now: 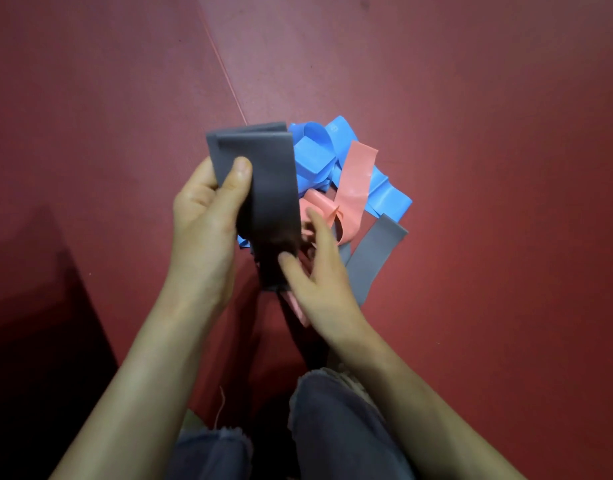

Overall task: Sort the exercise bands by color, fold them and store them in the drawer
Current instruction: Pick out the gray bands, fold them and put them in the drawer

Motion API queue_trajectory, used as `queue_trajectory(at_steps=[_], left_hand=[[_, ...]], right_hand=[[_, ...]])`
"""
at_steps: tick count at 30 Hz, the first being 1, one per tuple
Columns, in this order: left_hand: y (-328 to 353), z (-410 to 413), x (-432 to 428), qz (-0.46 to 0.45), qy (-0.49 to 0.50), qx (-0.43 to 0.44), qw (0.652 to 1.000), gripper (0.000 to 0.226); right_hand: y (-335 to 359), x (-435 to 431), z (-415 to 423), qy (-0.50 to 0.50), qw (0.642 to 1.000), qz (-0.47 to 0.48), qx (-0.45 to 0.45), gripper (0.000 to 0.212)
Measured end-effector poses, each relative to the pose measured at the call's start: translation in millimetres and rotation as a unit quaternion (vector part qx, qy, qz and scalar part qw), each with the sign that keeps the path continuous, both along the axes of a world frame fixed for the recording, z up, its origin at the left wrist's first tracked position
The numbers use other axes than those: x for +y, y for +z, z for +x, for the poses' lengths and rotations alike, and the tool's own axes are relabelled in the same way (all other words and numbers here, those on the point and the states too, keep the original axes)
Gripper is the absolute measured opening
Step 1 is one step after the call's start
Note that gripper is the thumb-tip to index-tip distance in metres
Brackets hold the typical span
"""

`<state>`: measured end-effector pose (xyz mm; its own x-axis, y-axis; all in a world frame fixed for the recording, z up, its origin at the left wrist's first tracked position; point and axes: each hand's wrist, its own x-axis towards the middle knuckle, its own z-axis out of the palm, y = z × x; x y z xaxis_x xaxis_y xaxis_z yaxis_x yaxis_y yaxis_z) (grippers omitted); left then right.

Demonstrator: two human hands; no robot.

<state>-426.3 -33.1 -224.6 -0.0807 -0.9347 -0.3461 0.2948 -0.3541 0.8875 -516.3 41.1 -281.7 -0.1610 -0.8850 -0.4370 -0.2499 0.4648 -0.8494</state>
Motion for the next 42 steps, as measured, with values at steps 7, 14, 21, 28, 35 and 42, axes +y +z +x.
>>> queue_trajectory(at_steps=[7,14,21,28,35,42], left_hand=[[-6,-10,7,0.015,-0.028,-0.025,0.999,0.012],[-19,-17,18,0.048,-0.061,-0.03,0.997,0.017],[-16,-24,18,0.06,-0.062,-0.06,0.995,0.021],[25,-18,21,0.051,-0.022,-0.062,0.997,0.024],[91,-22,29,0.036,-0.031,-0.067,0.997,0.01],[189,-35,41,0.001,-0.031,-0.018,0.999,0.017]], right_hand=[[-24,-9,-68,-0.235,0.969,0.004,0.074,0.046],[-71,3,-139,-0.125,0.947,0.138,0.262,0.042],[-83,-3,-141,-0.109,0.957,0.091,0.255,0.009],[19,8,-103,-0.119,0.989,-0.079,0.041,0.023],[161,32,-89,-0.063,0.988,-0.141,-0.032,0.015],[283,18,-96,0.066,0.977,-0.182,-0.091,0.028]])
